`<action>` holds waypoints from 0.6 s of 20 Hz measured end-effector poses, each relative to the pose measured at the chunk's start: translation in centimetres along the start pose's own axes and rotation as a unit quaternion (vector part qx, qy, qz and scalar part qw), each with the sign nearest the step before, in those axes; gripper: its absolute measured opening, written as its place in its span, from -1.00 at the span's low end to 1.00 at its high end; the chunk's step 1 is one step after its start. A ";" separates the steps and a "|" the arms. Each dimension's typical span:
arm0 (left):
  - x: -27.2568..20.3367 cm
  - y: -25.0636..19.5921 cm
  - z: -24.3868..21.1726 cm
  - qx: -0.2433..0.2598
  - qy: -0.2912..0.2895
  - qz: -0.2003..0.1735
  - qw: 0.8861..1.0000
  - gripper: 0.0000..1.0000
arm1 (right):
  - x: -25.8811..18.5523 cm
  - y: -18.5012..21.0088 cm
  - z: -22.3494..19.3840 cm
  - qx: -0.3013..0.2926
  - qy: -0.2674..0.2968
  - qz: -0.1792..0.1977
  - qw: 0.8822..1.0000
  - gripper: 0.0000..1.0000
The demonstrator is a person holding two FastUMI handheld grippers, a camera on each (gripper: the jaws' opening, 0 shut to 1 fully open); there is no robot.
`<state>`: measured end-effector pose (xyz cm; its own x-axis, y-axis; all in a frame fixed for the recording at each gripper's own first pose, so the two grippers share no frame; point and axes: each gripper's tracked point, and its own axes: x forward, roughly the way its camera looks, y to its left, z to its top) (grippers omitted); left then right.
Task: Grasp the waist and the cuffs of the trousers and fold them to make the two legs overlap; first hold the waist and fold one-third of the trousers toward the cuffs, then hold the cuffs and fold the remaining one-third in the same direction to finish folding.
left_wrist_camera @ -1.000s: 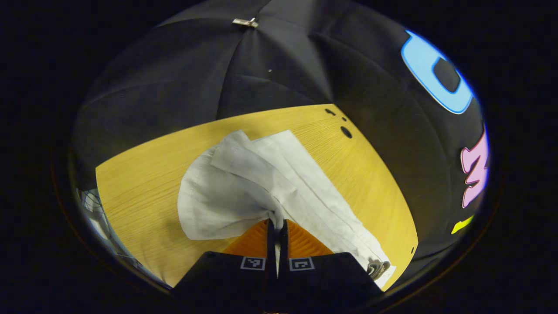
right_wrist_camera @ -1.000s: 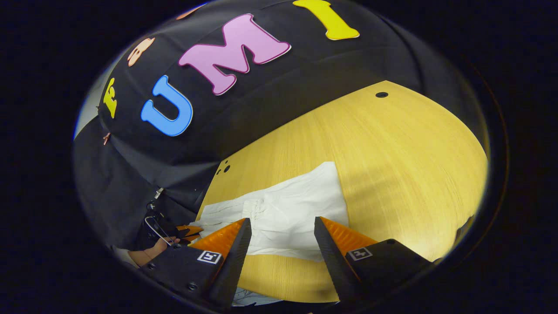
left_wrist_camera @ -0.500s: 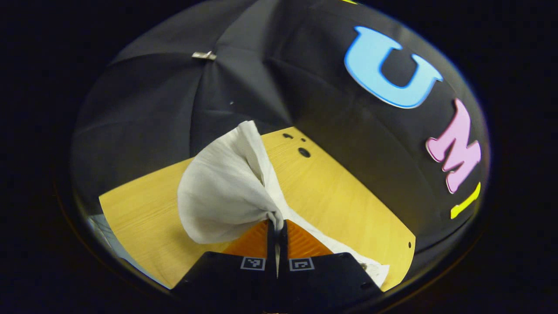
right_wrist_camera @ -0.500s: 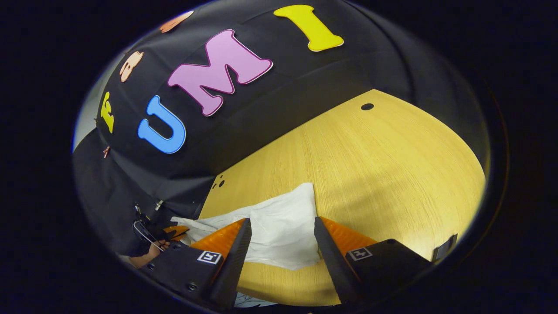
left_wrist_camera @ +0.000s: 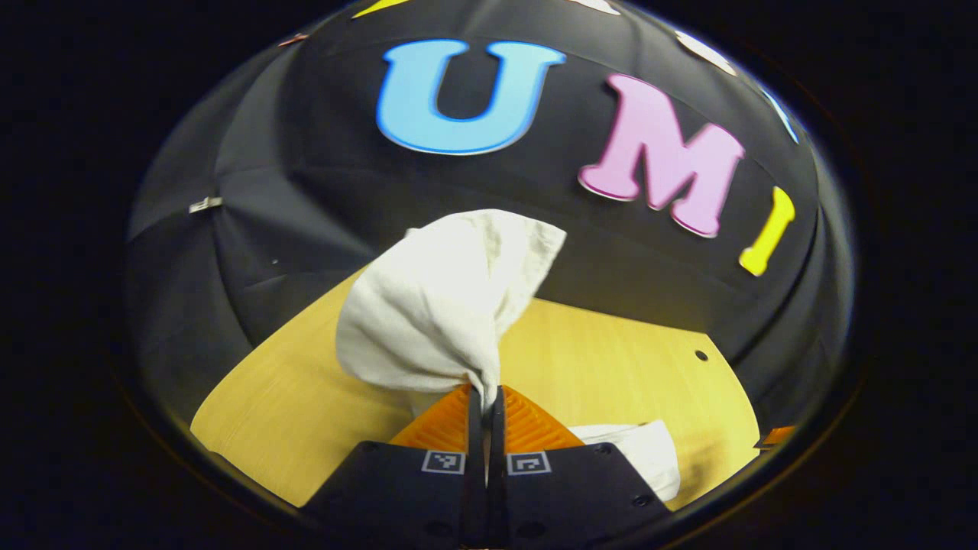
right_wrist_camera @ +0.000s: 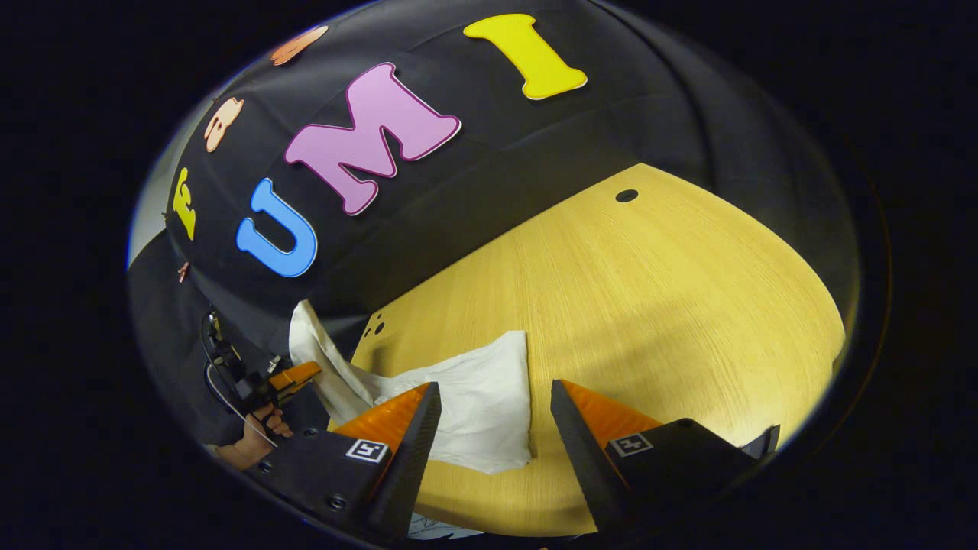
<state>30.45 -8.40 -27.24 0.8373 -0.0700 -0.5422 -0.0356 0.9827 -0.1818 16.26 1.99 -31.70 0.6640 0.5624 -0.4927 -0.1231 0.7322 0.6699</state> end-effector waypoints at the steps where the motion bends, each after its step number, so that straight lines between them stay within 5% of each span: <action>1: 0.2 -1.7 -0.7 0.016 0.007 -0.016 1.000 -0.89 | -0.3 -0.5 0.1 0.004 -0.001 -0.004 1.000 0.77; 5: 0.7 -7.7 -5.7 0.072 0.055 -0.062 0.994 -0.89 | -2.0 -2.8 -0.8 0.023 0.001 -0.024 0.999 0.77; 12: 1.3 -11.6 -15.7 0.195 0.148 -0.073 0.967 -0.89 | -3.7 -4.9 -2.2 0.024 0.014 -0.044 0.999 0.77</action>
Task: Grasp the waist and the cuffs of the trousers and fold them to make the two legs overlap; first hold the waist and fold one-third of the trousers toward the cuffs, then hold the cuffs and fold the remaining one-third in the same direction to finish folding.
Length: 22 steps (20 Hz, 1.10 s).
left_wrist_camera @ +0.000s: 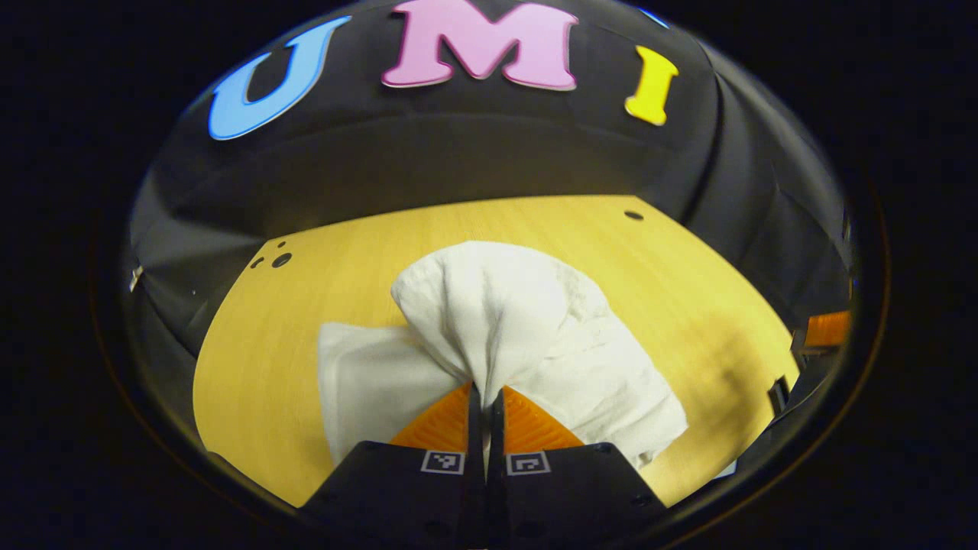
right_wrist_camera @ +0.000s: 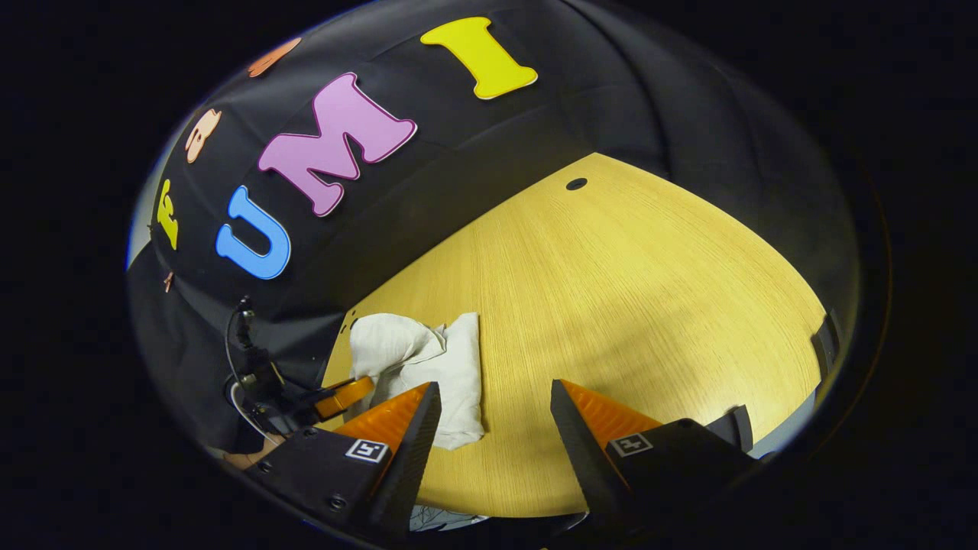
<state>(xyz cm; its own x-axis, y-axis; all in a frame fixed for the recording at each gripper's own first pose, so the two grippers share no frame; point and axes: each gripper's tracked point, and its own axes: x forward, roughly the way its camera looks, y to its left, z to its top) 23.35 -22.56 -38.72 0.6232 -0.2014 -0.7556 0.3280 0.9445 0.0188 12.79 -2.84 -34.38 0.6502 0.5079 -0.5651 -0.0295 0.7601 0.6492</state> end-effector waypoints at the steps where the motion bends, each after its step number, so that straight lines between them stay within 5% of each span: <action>1: 0.4 -0.7 -1.0 0.026 0.008 0.003 1.000 -0.89 | 0.0 -0.1 0.1 -0.001 0.001 0.000 1.000 0.77; 6: 0.5 -1.9 -2.8 0.105 0.013 0.003 0.994 -0.88 | 0.3 -0.5 0.4 -0.005 0.005 0.003 1.000 0.77; 10: 0.3 -3.4 -3.8 0.103 0.015 -0.031 0.994 -0.55 | 1.1 -0.4 0.1 -0.006 0.014 0.004 1.000 0.77; 12: 0.2 -3.5 -4.1 0.087 0.024 -0.040 0.995 -0.25 | 1.6 0.0 0.0 -0.008 0.018 0.006 1.000 0.77; 15: -2.3 -3.5 -1.8 0.064 -0.012 -0.045 0.997 0.80 | 2.1 2.6 0.2 -0.002 0.019 0.020 1.000 0.77; 22: -9.9 3.3 2.4 -0.061 -0.091 -0.024 0.994 0.82 | 3.2 7.0 0.1 -0.016 -0.005 0.023 1.000 0.77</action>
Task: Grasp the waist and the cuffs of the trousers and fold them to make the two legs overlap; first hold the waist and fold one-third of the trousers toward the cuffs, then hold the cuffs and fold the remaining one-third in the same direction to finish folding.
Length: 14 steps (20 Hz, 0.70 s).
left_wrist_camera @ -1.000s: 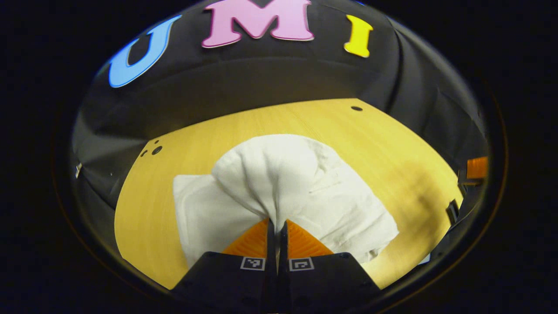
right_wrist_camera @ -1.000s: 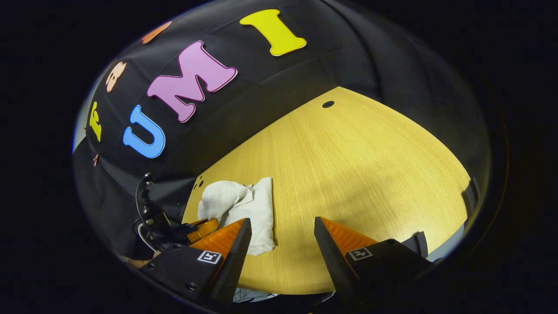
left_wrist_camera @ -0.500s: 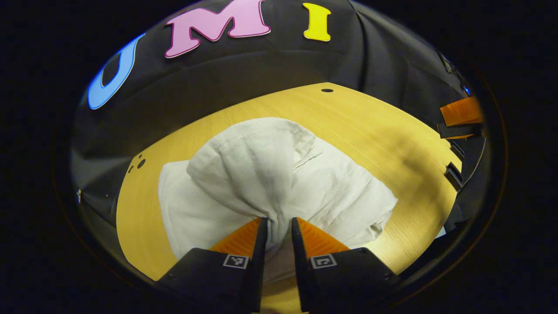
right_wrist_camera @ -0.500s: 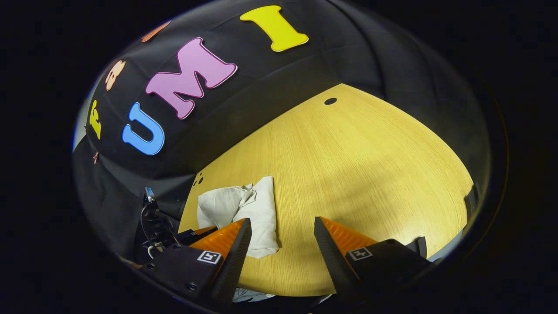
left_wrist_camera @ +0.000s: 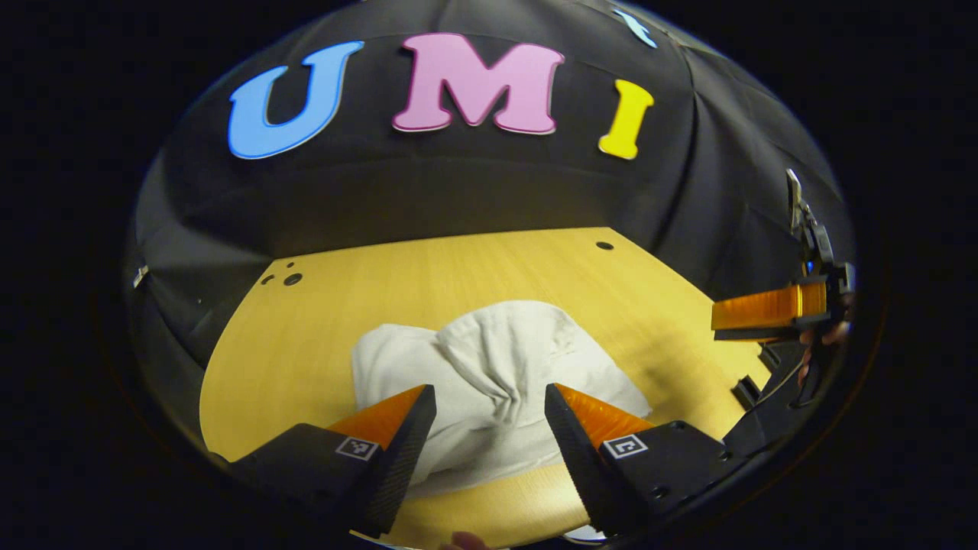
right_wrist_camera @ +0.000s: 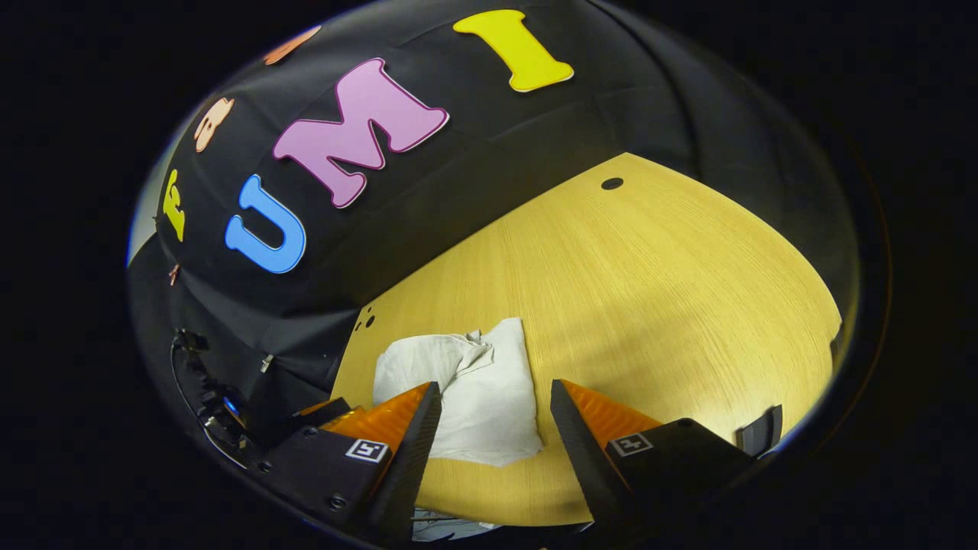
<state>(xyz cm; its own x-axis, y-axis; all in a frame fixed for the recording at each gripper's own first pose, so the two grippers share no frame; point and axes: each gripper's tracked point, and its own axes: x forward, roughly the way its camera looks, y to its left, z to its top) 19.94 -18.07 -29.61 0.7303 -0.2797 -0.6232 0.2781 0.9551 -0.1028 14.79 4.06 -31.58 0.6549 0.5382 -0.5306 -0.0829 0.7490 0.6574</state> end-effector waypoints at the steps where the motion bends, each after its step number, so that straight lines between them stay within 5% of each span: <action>1: -0.5 0.8 0.3 -0.014 -0.001 0.003 1.000 0.82 | 0.1 0.6 0.0 -0.005 -0.004 0.000 1.000 0.77; 5: -2.8 4.4 1.1 -0.055 -0.014 0.016 0.998 0.80 | 0.3 2.7 -0.3 -0.031 -0.022 -0.007 0.999 0.77; 14: -5.8 9.5 -2.5 -0.063 -0.001 0.041 0.997 0.81 | 0.4 6.4 -2.9 -0.091 -0.026 -0.008 0.995 0.77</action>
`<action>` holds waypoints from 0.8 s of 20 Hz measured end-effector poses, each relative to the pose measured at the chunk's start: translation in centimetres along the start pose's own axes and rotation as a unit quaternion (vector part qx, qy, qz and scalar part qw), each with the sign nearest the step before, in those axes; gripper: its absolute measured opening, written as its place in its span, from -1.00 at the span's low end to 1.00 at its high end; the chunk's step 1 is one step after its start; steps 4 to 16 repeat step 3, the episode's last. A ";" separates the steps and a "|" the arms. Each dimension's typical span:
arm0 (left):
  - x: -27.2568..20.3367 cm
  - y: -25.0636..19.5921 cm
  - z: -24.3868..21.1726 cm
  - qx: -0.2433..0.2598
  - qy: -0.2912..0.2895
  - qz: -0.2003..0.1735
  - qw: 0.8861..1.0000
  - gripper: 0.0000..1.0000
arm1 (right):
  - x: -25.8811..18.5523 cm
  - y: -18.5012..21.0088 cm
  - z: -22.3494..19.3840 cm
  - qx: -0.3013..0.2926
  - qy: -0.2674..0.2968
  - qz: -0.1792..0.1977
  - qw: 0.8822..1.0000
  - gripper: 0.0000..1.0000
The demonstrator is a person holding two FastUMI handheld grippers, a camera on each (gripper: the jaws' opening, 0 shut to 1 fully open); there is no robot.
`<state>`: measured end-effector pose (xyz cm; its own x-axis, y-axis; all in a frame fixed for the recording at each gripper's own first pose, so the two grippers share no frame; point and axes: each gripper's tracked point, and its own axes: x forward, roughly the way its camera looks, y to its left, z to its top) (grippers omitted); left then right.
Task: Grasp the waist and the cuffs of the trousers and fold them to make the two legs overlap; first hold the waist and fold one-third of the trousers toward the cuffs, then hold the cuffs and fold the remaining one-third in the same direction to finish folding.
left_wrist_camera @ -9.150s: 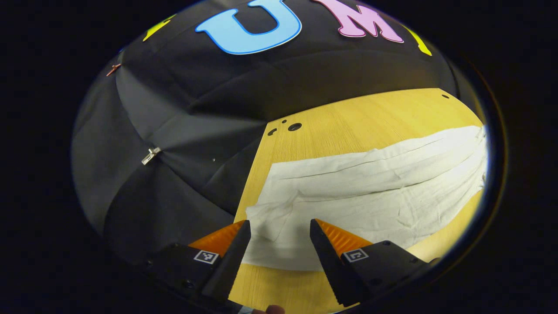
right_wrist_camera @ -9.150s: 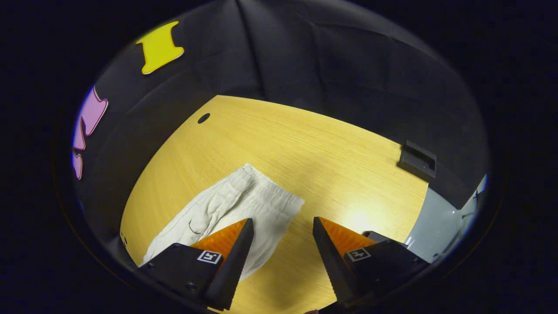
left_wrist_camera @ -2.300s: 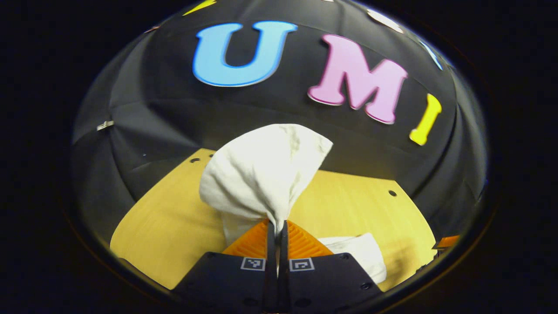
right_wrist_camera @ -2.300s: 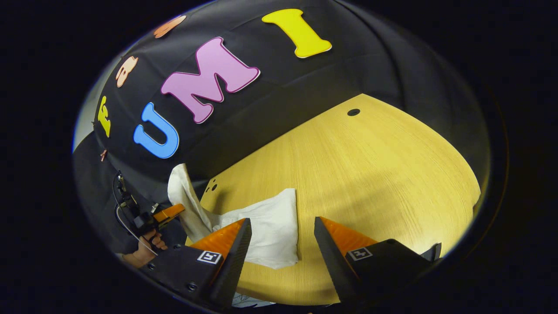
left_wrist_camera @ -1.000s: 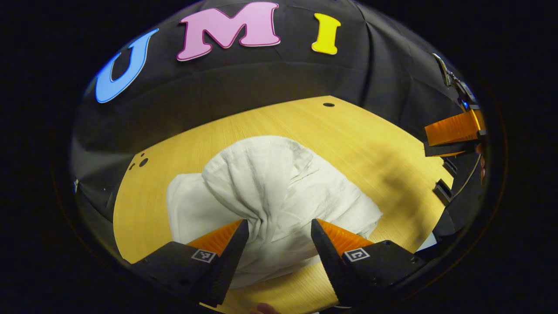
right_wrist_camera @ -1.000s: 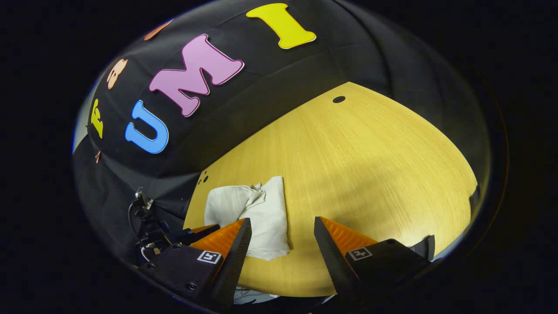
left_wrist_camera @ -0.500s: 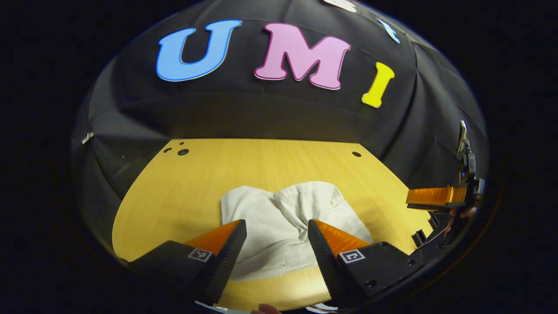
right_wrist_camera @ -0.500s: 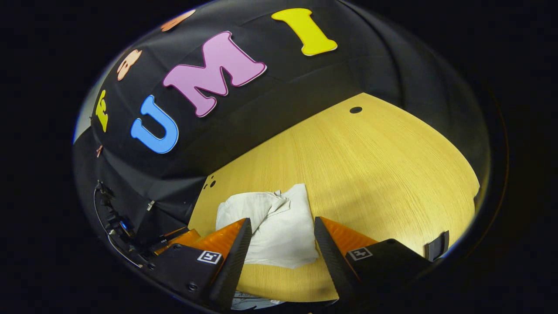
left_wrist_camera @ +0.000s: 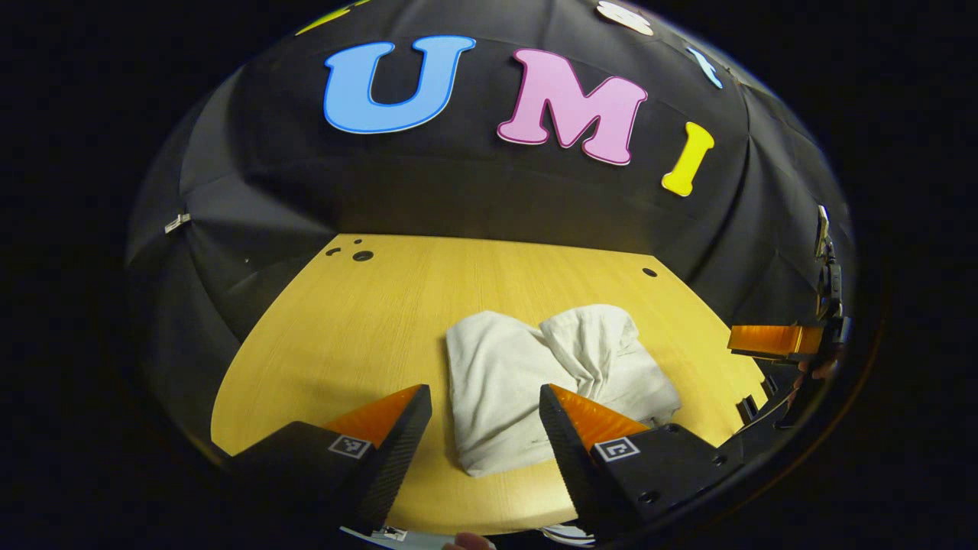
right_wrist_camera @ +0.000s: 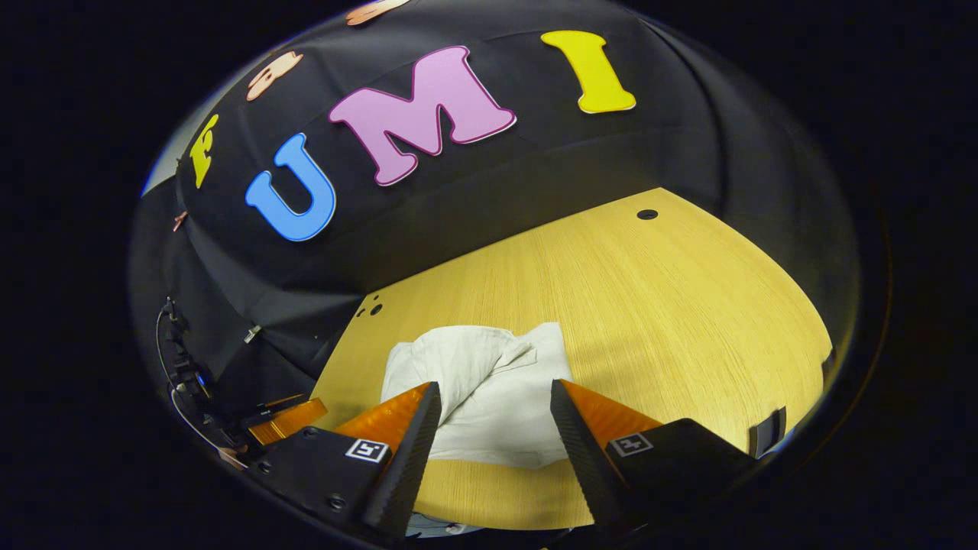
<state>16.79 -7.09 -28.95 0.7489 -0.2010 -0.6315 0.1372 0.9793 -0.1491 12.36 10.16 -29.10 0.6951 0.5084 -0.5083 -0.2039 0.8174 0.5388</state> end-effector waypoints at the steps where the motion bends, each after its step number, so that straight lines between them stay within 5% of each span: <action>1: -0.1 0.3 -0.4 -0.004 0.002 0.002 1.000 0.80 | 0.0 0.2 -0.2 -0.003 0.002 -0.001 1.000 0.77; 16: -0.2 0.8 -0.9 -0.012 0.007 0.003 1.000 0.81 | 0.1 0.5 -0.7 -0.006 0.008 -0.001 1.000 0.78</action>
